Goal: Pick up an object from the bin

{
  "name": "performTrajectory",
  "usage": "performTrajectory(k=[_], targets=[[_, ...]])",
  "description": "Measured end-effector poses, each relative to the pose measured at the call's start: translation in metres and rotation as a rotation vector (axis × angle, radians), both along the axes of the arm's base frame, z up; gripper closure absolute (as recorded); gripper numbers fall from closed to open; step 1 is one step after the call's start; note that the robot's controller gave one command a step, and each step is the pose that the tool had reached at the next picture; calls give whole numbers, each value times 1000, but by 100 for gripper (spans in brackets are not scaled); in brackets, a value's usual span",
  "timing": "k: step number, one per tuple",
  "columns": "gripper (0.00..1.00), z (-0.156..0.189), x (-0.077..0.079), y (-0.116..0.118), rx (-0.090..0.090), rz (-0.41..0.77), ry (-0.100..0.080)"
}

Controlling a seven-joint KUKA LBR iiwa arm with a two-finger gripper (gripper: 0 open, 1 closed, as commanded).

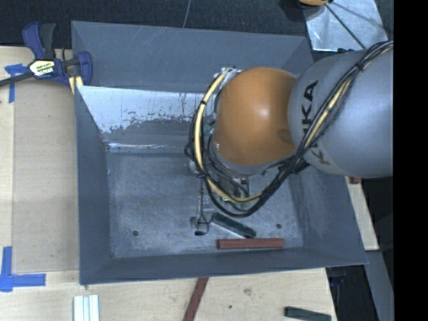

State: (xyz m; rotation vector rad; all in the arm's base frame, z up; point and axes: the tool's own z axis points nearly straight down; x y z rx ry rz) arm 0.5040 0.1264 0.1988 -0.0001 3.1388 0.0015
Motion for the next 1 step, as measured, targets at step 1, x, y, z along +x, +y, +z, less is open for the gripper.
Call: performTrajectory(k=[1], targets=[[0,-53,3,-17,2,-7,-6]])
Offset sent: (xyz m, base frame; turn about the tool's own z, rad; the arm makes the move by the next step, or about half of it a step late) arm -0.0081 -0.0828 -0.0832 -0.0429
